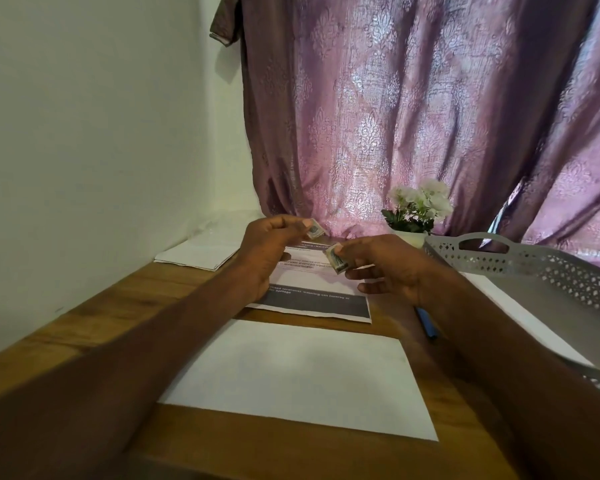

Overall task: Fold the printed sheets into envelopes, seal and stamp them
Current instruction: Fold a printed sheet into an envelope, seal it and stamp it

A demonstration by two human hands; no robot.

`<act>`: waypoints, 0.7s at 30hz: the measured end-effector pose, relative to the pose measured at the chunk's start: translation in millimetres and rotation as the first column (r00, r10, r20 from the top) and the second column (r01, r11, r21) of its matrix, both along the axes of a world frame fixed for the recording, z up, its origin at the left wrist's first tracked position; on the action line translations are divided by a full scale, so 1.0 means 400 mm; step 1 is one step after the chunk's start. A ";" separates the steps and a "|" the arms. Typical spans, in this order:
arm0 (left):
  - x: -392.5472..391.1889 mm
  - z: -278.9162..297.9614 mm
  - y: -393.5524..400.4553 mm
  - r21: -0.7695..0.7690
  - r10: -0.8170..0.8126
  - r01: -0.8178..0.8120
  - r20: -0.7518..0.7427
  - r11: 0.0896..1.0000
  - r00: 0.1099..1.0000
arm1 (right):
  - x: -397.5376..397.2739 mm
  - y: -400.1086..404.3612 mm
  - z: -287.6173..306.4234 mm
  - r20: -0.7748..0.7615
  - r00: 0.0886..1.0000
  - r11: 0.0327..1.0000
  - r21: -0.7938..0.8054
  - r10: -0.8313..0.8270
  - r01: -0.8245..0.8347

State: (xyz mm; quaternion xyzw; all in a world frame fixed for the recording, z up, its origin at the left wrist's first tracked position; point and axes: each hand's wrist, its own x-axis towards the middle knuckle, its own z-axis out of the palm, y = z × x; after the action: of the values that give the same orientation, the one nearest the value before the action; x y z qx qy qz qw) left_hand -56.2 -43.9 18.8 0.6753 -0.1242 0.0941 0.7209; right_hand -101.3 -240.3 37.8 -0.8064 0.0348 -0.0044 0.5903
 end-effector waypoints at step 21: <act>0.002 -0.012 -0.012 0.175 -0.016 0.005 0.060 0.985 0.998 | 0.013 -0.022 -0.047 0.473 0.877 0.462 -0.762 -0.084 0.455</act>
State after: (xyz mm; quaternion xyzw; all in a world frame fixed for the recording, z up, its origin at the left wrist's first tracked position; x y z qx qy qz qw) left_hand -55.4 -48.5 13.8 0.7321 -0.1576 0.0996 0.6552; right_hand -96.3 -248.9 19.1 -0.9571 0.0462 -0.2676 0.1007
